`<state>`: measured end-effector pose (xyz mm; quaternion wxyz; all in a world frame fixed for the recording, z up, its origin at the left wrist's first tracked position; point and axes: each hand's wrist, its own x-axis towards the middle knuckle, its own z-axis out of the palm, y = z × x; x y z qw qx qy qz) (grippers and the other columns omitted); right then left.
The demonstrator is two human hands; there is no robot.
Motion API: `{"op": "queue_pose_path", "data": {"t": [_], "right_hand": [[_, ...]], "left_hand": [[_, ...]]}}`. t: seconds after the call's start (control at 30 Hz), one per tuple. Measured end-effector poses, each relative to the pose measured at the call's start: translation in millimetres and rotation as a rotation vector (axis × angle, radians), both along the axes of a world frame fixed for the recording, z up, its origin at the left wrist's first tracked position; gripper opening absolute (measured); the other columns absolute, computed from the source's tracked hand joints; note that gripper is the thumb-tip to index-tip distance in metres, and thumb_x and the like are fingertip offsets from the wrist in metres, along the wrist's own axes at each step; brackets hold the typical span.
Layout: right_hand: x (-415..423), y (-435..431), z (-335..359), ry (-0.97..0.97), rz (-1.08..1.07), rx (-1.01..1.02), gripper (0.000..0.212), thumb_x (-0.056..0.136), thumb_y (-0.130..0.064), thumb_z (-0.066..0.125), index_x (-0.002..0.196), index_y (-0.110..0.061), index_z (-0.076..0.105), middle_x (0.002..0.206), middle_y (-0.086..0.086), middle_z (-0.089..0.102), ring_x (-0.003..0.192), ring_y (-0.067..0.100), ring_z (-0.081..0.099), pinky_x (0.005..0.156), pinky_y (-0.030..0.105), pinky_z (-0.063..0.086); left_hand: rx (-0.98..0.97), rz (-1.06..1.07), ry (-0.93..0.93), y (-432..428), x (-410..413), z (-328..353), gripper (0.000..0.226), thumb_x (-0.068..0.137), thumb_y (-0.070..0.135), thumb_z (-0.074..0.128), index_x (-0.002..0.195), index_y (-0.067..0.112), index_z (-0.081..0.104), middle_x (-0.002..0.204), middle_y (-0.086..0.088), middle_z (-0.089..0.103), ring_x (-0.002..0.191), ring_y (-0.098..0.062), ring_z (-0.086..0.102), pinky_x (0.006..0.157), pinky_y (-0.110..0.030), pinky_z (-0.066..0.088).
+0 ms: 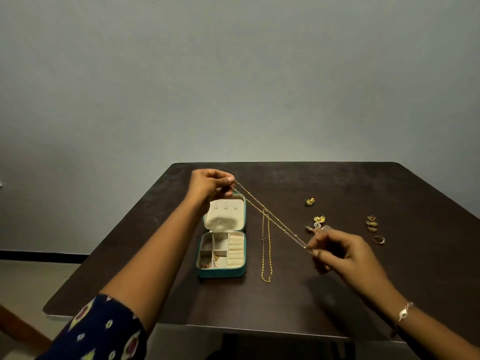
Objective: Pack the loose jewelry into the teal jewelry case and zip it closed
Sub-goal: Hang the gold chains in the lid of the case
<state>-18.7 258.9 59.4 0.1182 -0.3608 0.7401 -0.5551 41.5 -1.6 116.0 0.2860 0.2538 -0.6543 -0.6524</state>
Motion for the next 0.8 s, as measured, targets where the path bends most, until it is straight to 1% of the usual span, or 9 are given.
{"op": "queue_pose_path", "data": {"t": [0.13, 0.27, 0.33, 0.4, 0.47, 0.57, 0.67, 0.73, 0.8], "right_hand": [[10.4, 1.3, -11.2, 0.166, 0.009, 0.05, 0.022, 0.079, 0.0, 0.065, 0.076, -0.02, 0.071, 0.064, 0.001, 0.067, 0.058, 0.006, 0.063, 0.059, 0.016, 0.05], [13.8, 2.0, -31.8, 0.45, 0.025, 0.11, 0.013, 0.077, -0.011, 0.071, 0.085, -0.021, 0.073, 0.077, -0.012, 0.066, 0.082, 0.0, 0.06, 0.068, 0.007, 0.045], [14.0, 0.2, -42.1, 0.605, 0.058, 0.107, 0.013, 0.074, -0.019, 0.066, 0.086, -0.024, 0.07, 0.077, -0.012, 0.064, 0.076, 0.0, 0.059, 0.065, 0.005, 0.043], [15.4, -3.1, -50.8, 0.719, 0.063, 0.081, 0.01, 0.076, -0.022, 0.062, 0.085, -0.025, 0.066, 0.077, -0.01, 0.06, 0.067, 0.001, 0.057, 0.06, 0.007, 0.042], [16.3, -7.1, -56.5, 0.831, 0.002, 0.076, 0.007, 0.076, -0.022, 0.061, 0.082, -0.024, 0.061, 0.082, -0.007, 0.054, 0.063, 0.006, 0.054, 0.053, 0.015, 0.043], [14.2, -13.2, -61.7, 0.984, -0.082, 0.06, 0.005, 0.074, -0.015, 0.06, 0.078, -0.017, 0.063, 0.096, -0.002, 0.054, 0.074, 0.013, 0.058, 0.049, 0.02, 0.047], [10.7, -17.2, -66.3, 1.119, -0.074, 0.041, 0.017, 0.081, -0.012, 0.05, 0.076, -0.011, 0.066, 0.084, 0.001, 0.063, 0.073, 0.017, 0.061, 0.05, 0.023, 0.048], [8.8, -18.9, -68.4, 1.154, -0.086, 0.075, 0.015, 0.077, -0.012, 0.051, 0.074, -0.011, 0.065, 0.077, 0.001, 0.062, 0.066, 0.017, 0.059, 0.046, 0.022, 0.044], [7.2, -19.9, -73.5, 1.165, -0.104, 0.117, 0.005, 0.071, -0.011, 0.06, 0.072, -0.012, 0.065, 0.074, 0.0, 0.06, 0.063, 0.017, 0.057, 0.044, 0.021, 0.041]], "left_hand": [[-0.087, -0.043, -0.051, -5.4, -18.9, 0.5, 0.016, 0.08, -0.01, 0.061, 0.068, 0.0, 0.062, 0.051, -0.003, 0.059, 0.041, -0.009, 0.057, 0.048, -0.019, 0.053], [-0.197, -0.114, -0.099, -6.8, -37.0, 0.1, 0.015, 0.078, -0.01, 0.063, 0.066, -0.001, 0.062, 0.045, -0.002, 0.059, 0.039, -0.01, 0.056, 0.048, -0.02, 0.054], [-0.26, -0.154, -0.144, -5.8, -45.8, 0.3, 0.014, 0.077, -0.01, 0.064, 0.066, -0.001, 0.063, 0.049, -0.006, 0.059, 0.04, -0.012, 0.057, 0.048, -0.021, 0.054], [-0.307, -0.188, -0.193, -3.4, -55.8, -0.1, 0.015, 0.077, -0.008, 0.065, 0.065, 0.001, 0.064, 0.051, -0.006, 0.059, 0.042, -0.013, 0.058, 0.048, -0.022, 0.055], [-0.343, -0.215, -0.223, -1.1, -67.3, -1.5, 0.016, 0.077, -0.007, 0.066, 0.064, 0.001, 0.063, 0.053, -0.007, 0.059, 0.045, -0.015, 0.057, 0.049, -0.024, 0.055], [-0.384, -0.244, -0.252, 2.8, -85.6, -5.3, 0.014, 0.076, -0.007, 0.067, 0.065, 0.001, 0.063, 0.056, -0.009, 0.06, 0.048, -0.014, 0.057, 0.05, -0.024, 0.055], [-0.425, -0.264, -0.299, 7.2, -101.9, -11.2, 0.012, 0.076, -0.006, 0.068, 0.067, 0.0, 0.064, 0.06, -0.01, 0.061, 0.052, -0.017, 0.059, 0.05, -0.023, 0.055], [-0.456, -0.273, -0.333, 10.2, -112.1, -16.8, 0.008, 0.077, -0.006, 0.068, 0.07, -0.003, 0.066, 0.06, -0.009, 0.062, 0.054, -0.017, 0.059, 0.051, -0.023, 0.055], [-0.485, -0.27, -0.367, 12.5, -120.4, -23.9, 0.003, 0.077, -0.005, 0.068, 0.074, -0.005, 0.067, 0.06, -0.008, 0.062, 0.052, -0.014, 0.059, 0.051, -0.022, 0.056]]}}
